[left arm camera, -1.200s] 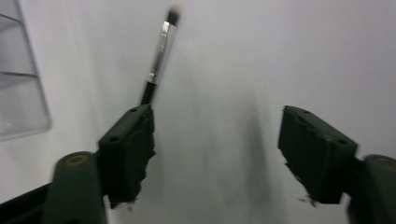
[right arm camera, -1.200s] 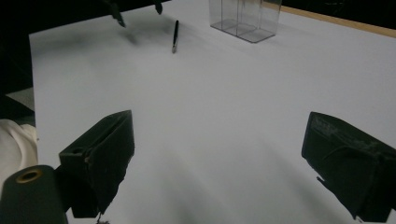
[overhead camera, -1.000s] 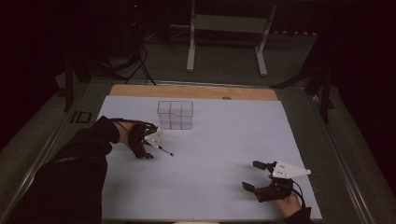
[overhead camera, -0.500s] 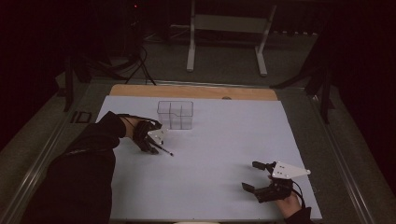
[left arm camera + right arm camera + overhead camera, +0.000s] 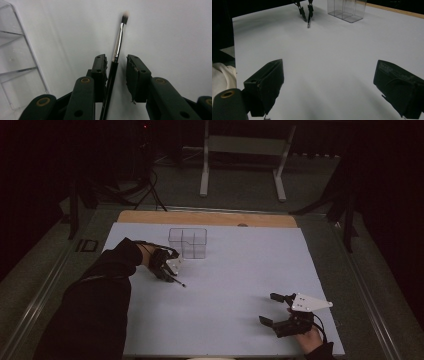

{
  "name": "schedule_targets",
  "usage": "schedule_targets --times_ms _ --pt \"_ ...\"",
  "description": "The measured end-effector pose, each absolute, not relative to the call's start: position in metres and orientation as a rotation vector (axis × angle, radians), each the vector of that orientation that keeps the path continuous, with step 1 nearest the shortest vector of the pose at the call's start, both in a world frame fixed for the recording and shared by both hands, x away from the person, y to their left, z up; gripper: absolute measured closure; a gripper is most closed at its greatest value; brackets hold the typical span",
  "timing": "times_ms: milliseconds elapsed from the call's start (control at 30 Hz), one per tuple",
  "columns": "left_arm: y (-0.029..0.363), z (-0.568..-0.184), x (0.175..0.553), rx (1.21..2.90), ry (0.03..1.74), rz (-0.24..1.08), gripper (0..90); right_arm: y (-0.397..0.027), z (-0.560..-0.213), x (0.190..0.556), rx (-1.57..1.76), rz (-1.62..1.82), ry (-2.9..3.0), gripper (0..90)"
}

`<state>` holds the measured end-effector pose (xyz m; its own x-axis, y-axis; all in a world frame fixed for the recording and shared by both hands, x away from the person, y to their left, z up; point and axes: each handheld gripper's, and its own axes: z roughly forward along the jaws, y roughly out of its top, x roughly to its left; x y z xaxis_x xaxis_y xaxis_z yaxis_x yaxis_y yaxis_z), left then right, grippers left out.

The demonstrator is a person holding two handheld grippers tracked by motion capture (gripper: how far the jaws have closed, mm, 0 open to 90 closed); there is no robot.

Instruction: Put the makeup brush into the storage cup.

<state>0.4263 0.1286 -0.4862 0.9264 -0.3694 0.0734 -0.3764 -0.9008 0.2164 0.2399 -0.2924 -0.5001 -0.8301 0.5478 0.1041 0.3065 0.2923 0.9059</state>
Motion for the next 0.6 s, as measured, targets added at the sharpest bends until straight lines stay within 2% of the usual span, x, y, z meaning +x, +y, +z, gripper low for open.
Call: schedule_targets --times_ms 33,233,367,600 --pt "0.1277 -0.4875 0.4265 2.860 -0.569 0.044 74.4 -0.2926 -0.5000 0.2395 0.789 1.560 2.333 9.6" --pt "0.1218 -0.4925 0.4283 2.885 -0.612 0.007 76.4 -0.2926 -0.5001 0.2391 0.789 1.554 2.335 9.6" --pt "0.1212 -0.4933 0.4284 2.891 -0.608 -0.026 81.2 -0.2931 -0.5000 0.2384 0.792 1.555 2.334 9.7" --pt "0.1200 -0.4921 0.4283 2.896 -0.622 -0.028 84.9 -0.2939 -0.4998 0.2377 0.793 1.553 2.333 9.7"
